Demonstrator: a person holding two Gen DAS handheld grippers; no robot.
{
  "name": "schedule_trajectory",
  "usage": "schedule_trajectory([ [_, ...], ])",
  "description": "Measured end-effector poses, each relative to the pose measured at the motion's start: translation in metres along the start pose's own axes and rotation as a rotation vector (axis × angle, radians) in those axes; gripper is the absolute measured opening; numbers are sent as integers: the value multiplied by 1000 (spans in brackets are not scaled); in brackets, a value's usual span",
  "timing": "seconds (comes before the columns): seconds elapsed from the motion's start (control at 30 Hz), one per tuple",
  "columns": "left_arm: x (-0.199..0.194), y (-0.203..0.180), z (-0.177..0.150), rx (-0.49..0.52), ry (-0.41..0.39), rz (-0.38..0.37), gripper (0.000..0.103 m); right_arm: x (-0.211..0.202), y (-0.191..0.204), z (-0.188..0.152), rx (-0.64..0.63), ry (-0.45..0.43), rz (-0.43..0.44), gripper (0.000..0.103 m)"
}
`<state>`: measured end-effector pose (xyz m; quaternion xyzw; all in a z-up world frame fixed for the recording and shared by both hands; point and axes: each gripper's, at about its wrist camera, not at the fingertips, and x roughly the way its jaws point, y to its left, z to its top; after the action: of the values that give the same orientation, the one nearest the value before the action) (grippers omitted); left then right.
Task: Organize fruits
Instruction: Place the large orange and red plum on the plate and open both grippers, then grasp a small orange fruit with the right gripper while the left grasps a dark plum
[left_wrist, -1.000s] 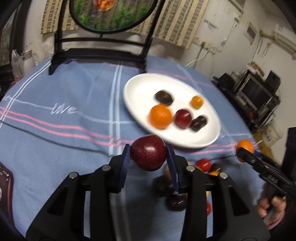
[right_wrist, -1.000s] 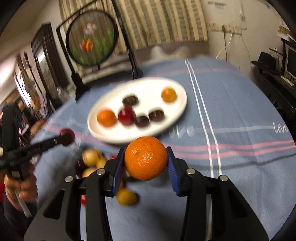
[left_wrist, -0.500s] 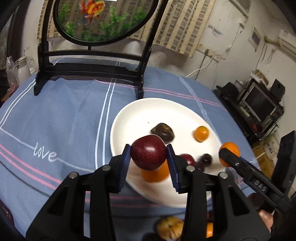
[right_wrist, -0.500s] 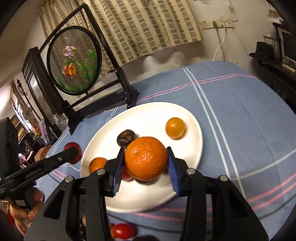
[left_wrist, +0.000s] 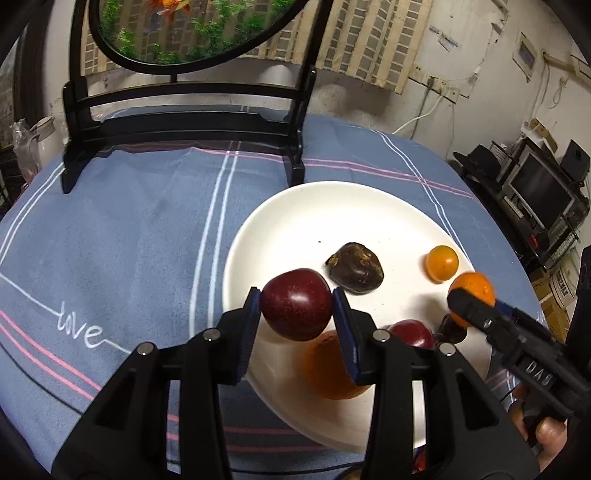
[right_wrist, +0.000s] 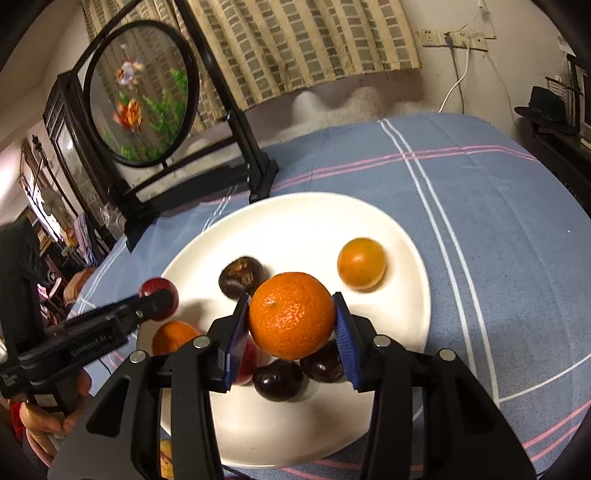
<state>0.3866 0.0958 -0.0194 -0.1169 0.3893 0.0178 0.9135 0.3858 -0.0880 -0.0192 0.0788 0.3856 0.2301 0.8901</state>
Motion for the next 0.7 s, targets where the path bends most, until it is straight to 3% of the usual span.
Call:
schedule_trajectory([
  [0.03,-8,-1,1,4,-24,5,61,-1,1,0,4,7,1,45],
  [0.13,-36,-7,4,28,-80,42,78,-21,6,2,1,-26,30,46],
  [0.23,-73,-12,-4,42,-135,48,89,-48,15,-4,-39,-46,48,46],
  [0.37,-108,-11,-41,84,-167,36,99,-75,19,-33,-89,-36,91,46],
  [0.47,-112,0,-77,60,-136,20,99,-90,20,-58,-118,-17,98,46],
  [0.53,-110,3,-92,66,-102,63,99,-99,22,-76,-144,3,85,46],
  [0.7,-116,11,-104,22,-101,36,99,-109,30,-97,-181,53,90,46],
])
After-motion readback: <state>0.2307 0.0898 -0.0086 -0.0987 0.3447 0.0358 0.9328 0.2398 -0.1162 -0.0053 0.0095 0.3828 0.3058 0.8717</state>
